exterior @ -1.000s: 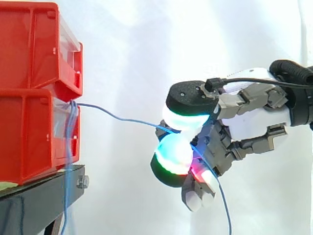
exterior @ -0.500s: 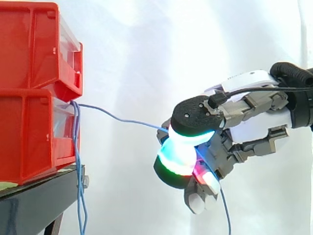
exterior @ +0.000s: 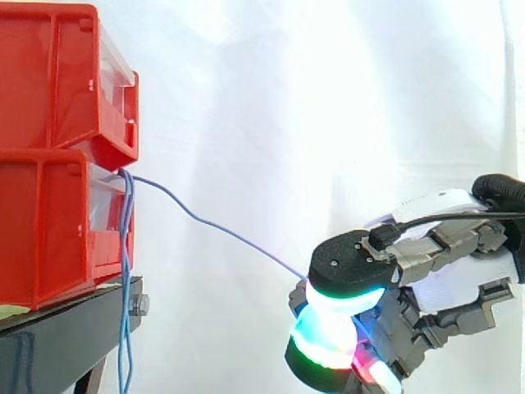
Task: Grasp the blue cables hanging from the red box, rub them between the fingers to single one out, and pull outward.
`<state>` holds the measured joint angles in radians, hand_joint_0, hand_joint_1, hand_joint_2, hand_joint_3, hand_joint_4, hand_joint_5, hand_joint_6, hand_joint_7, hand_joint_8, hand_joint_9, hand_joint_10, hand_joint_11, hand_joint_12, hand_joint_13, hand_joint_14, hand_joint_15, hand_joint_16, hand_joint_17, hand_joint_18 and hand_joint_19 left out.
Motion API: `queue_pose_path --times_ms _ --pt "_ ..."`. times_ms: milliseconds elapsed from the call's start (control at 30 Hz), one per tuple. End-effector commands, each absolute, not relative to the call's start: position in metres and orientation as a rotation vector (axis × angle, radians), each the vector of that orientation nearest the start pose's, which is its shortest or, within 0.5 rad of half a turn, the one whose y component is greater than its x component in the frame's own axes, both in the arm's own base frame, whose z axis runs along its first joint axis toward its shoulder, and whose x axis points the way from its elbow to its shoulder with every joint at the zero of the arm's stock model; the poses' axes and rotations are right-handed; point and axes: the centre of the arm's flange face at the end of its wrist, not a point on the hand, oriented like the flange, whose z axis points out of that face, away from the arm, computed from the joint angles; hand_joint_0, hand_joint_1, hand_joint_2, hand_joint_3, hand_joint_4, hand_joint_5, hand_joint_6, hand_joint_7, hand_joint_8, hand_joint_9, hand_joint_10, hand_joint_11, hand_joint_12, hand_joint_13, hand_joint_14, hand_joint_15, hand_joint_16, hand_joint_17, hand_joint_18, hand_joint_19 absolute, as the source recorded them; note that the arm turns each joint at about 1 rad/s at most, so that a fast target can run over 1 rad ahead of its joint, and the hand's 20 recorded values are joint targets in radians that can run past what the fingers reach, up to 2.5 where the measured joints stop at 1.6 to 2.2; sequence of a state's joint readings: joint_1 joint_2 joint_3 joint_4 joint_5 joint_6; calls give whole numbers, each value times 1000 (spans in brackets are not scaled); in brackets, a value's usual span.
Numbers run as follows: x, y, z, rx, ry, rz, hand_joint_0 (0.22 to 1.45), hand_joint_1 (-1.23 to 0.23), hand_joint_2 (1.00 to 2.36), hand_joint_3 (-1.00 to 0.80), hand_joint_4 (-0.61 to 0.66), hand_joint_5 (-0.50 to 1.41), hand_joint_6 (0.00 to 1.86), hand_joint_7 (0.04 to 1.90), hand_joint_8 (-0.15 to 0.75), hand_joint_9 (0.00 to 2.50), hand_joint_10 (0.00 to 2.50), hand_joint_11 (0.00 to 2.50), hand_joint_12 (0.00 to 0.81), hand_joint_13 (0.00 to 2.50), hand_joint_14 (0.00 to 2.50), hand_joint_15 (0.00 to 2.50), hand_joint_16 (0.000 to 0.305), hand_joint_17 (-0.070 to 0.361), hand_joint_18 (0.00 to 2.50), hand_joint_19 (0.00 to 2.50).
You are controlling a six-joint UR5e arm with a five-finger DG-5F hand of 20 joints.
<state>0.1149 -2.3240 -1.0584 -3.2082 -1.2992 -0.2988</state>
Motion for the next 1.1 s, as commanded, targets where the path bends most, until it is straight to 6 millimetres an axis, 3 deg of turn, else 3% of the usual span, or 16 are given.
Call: queue_pose_path --times_ms 0,267,500,900,1067 --pt "746 -76 253 1227 1485 700 605 -760 1012 -306 79 -136 872 1051 276 1131 24 710 345 854 28 677 47 107 650 664" --pt "743 -83 253 1368 1364 713 602 -751 1009 -370 85 -136 856 1020 276 1131 22 707 349 854 29 672 48 107 650 664" --pt "732 -82 249 1466 1370 684 574 -709 1000 -491 87 -135 851 1014 278 1132 22 709 353 856 29 670 48 109 654 659" --pt "736 -81 276 1475 1383 678 443 -648 1000 -500 121 -134 848 989 303 1143 22 688 394 881 26 659 57 129 706 634" --pt "736 -81 278 1473 1388 671 381 -655 1000 -500 141 -135 848 973 327 1150 18 680 422 900 27 655 64 144 744 621"
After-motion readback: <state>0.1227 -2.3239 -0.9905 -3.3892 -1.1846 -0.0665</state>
